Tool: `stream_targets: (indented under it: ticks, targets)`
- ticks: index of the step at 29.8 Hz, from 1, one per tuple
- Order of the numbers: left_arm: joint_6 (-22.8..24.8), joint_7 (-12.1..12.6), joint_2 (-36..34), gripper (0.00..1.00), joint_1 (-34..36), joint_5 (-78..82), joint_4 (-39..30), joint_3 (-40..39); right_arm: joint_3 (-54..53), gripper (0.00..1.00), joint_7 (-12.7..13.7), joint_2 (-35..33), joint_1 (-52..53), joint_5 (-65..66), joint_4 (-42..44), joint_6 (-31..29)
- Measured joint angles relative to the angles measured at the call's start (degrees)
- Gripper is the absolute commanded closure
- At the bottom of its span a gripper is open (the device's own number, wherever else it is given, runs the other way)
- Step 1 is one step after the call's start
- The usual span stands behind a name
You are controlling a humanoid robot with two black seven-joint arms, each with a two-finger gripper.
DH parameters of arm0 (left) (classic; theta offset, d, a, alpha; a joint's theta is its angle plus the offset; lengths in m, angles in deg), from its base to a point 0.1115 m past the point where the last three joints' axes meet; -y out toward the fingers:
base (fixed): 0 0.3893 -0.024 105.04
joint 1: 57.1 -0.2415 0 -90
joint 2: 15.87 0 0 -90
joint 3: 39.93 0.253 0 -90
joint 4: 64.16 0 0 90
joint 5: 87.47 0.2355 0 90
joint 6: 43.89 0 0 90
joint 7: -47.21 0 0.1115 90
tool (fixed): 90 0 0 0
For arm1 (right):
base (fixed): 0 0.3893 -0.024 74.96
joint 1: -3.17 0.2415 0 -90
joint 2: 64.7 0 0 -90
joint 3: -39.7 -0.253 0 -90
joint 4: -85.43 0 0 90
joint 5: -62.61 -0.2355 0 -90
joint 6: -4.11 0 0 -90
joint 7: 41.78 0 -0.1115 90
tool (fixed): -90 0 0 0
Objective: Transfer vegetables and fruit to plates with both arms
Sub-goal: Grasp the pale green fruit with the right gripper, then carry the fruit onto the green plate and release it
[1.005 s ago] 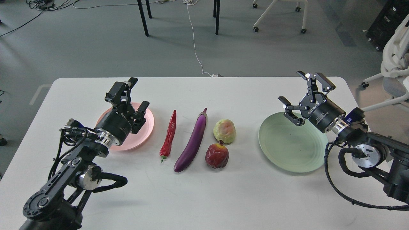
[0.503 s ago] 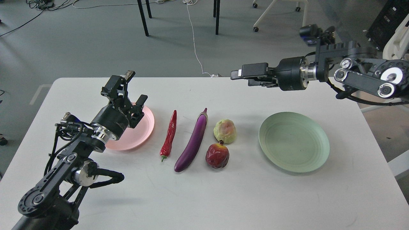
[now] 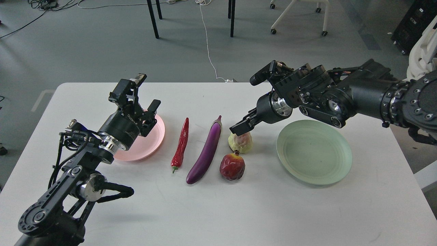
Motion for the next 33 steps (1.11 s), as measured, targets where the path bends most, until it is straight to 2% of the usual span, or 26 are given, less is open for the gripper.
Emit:
stream_targets:
  ticks: [12, 15, 19, 24, 26, 33]
  targets:
    - [0.0, 0.0, 0.1, 0.02, -0.1, 0.0, 0.0, 0.0, -0.1, 0.06, 0.0, 1.7, -4.6, 0.0, 3.1, 1.4]
    - [0.0, 0.0, 0.0, 0.02, -0.1, 0.0, -0.2, 0.0, 0.2, 0.14, 0.0, 1.9, -4.8, 0.0, 3.2, 1.5]
    - [0.0, 0.0, 0.0, 0.02, -0.3, 0.0, -0.3, 0.0, 0.5, 0.38, 0.0, 2.0, -5.3, 0.0, 3.2, 1.5]
    - [0.0, 0.0, 0.0, 0.02, -1.1, 0.0, -0.7, 0.0, 0.6, 0.56, 0.0, 2.0, -5.4, -0.1, 3.2, 1.4]
    - [0.0, 0.0, 0.0, 0.02, -1.3, 0.0, -0.9, 0.0, 0.6, 0.58, 0.0, 1.9, -5.4, -0.1, 3.2, 1.4]
    - [0.0, 0.0, 0.1, 0.02, -1.4, 0.0, -1.0, 0.0, 0.7, 0.58, 0.0, -0.9, -2.9, 0.0, 2.0, 1.3]
